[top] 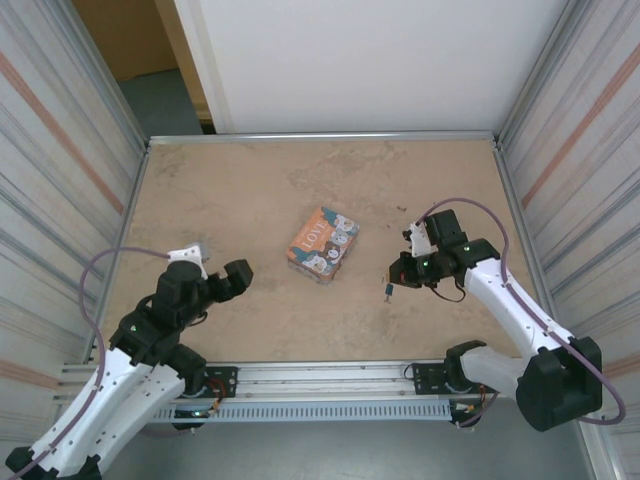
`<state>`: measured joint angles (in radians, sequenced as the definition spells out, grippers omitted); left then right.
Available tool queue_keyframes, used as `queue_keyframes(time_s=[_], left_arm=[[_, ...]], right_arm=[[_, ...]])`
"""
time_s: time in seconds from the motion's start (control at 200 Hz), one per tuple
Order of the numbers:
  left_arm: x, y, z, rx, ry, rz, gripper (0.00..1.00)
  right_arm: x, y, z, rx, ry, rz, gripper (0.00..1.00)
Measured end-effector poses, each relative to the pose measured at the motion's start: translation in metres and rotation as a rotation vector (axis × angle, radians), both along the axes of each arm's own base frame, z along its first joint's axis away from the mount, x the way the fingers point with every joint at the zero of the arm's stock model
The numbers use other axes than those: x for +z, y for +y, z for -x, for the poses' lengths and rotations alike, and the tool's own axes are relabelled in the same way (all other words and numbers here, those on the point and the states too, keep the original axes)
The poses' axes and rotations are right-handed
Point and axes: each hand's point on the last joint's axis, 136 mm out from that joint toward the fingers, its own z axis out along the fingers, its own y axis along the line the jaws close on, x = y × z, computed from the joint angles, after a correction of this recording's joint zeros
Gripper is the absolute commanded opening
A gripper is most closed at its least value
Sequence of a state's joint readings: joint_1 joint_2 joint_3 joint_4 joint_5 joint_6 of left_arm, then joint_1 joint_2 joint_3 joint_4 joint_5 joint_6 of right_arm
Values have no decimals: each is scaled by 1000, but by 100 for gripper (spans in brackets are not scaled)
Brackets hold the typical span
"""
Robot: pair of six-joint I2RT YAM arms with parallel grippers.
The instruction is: Unlock a padlock with a key
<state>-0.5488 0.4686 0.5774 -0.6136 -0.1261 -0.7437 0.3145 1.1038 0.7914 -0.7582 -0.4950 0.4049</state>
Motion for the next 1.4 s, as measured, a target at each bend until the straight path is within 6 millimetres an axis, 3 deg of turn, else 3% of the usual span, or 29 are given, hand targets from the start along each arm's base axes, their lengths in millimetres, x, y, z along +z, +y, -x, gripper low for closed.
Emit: queue_keyframes(time_s=[0.346, 0.977, 1.398], left_arm=[[-3, 5, 1, 15, 12, -12, 99], [1, 9, 7, 17, -8, 0, 99], [-2, 10, 8, 18, 1, -5, 99]], right_arm=[[-13, -2, 21, 38, 101, 42, 0], [-39, 9, 33, 116, 202, 120, 0], [-77, 29, 30, 172, 269, 173, 0]])
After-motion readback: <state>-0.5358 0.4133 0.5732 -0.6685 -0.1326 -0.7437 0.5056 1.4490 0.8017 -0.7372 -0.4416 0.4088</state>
